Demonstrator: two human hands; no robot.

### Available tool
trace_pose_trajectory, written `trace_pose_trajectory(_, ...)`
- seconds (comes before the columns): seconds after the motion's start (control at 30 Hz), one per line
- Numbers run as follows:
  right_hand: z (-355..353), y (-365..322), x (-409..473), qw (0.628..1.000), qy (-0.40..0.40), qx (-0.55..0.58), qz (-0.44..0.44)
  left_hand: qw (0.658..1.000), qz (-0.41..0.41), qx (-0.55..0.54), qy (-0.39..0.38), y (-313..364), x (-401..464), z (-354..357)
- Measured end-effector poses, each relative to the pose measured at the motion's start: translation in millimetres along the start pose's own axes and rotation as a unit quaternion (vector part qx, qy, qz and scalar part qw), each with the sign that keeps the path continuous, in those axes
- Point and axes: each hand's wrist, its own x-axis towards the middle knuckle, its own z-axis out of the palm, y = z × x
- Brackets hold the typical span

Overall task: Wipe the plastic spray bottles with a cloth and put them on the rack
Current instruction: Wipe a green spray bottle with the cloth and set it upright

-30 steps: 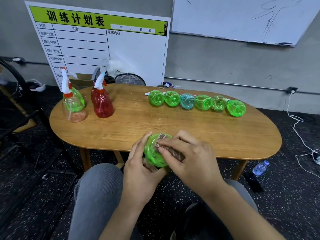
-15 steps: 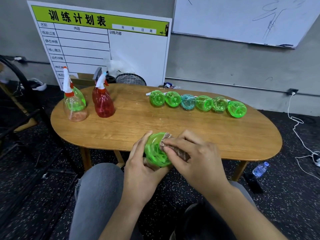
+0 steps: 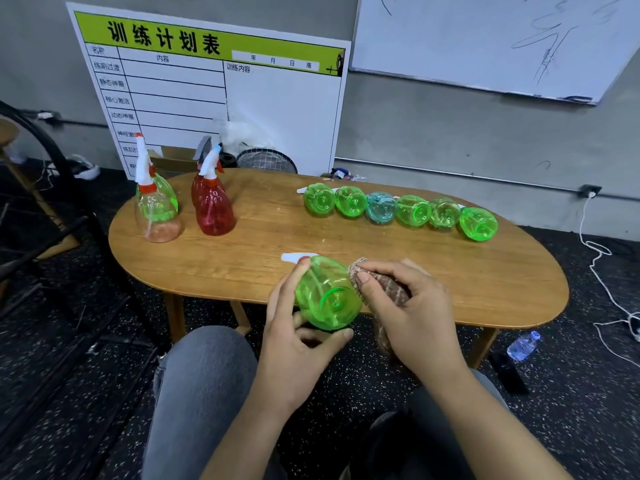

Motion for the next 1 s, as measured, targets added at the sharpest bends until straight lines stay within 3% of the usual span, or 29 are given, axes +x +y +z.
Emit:
trace_pose_trajectory(0.17,4.2,7.2,-0.4,0.999,-0.022,0.031,0.028,0.998,0.011,-0.06,-0.013,-3.2,-0.7,-1.3)
trace_pose_trajectory(0.4,18.0,15.5,-5.2,0.995,-0.066,0.046,0.057,0.999,0.006,-0.008,0.035,-4.1,5.4,-9.1)
trace_pose_trajectory(0.67,37.6,18.4,1.3,0.989,-0.088,0.077,0.093,0.991,-0.054,-0.102,0.07,-15.1,16.0,-26.1)
trace_pose_trajectory(0.8,54.3,24.3,8.7,0.987,-0.095,0.079,0.104,0.991,-0.081,-0.088,0.066,-20.3,29.2,-36.8)
trace_pose_trajectory(1.0,86.0,39.8,30.1,0.986,-0.106,0.078,0.107,0.992,-0.091,0.04,0.073,-35.9,62.0,-58.4)
